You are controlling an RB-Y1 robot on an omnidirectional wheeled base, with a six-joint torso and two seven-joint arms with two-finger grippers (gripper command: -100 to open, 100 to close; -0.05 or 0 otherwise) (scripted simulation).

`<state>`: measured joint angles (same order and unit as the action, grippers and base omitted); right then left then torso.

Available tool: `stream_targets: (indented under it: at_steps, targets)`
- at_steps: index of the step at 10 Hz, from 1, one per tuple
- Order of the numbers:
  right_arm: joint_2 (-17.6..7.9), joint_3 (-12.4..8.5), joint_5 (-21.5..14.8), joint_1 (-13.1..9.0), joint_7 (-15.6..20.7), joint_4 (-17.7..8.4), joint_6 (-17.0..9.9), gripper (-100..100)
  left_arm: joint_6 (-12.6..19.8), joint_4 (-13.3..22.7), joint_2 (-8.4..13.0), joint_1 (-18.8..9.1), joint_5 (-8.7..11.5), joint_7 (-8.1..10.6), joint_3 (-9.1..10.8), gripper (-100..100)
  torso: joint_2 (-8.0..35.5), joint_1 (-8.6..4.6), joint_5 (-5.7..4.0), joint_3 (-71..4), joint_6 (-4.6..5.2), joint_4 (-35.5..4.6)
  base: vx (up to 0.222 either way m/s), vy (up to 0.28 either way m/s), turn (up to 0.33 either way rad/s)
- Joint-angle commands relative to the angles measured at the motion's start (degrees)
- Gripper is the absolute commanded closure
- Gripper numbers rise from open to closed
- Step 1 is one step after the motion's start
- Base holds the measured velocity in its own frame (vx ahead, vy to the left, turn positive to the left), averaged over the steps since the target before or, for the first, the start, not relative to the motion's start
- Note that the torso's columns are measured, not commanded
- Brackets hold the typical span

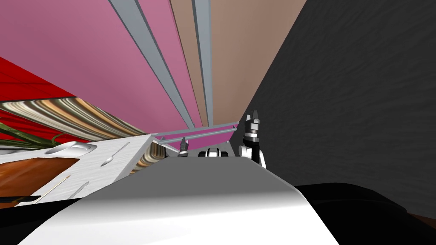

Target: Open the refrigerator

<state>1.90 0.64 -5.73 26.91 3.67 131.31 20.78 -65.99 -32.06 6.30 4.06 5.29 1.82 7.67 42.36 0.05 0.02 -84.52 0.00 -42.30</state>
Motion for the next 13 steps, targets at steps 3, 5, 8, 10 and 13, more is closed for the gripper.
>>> stream_targets:
  at_steps: [3, 5, 8, 10, 13]
  targets:
    - [0.0, 0.0, 0.0, 0.0, 0.0, 0.0, 0.0, 0, 3.6, 0.0, 0.0, -3.0, 0.3, 0.19, 0.36, -100, -0.2, 0.10, 0.02, -0.1, 0.00, 0.0, 0.006, -0.021, 0.011]
    - [0.0, 0.0, 0.0, 0.0, 0.0, 0.0, 0.0, 0, 1.2, 0.6, -0.8, -1.2, 0.1, -0.01, 0.11, 100, -0.1, -0.01, 0.00, -0.1, -0.01, 0.0, 0.001, 0.002, -0.009]
    - [0.0, 0.0, 0.0, 0.0, 0.0, 0.0, 0.0, 0, 3.3, -0.2, 0.0, -2.5, 0.1, 0.45, 0.10, 100, 0.3, -0.12, -0.08, 0.1, -0.07, 0.0, -0.083, -0.027, 0.017]
    - [0.0, 0.0, 0.0, 0.0, 0.0, 0.0, 0.0, 0, 4.2, -0.7, 0.5, -2.9, 0.1, 0.75, 0.04, 100, 0.2, -0.26, -0.13, 0.1, 0.00, -0.1, -0.154, -0.064, 0.034]
    - [0.0, 0.0, 0.0, 0.0, 0.0, 0.0, 0.0, 0, 5.5, -1.8, 0.6, -2.4, 0.0, 0.91, -0.12, 100, 0.2, -0.27, -0.27, 0.0, -0.04, -0.2, -0.143, -0.039, 0.013]
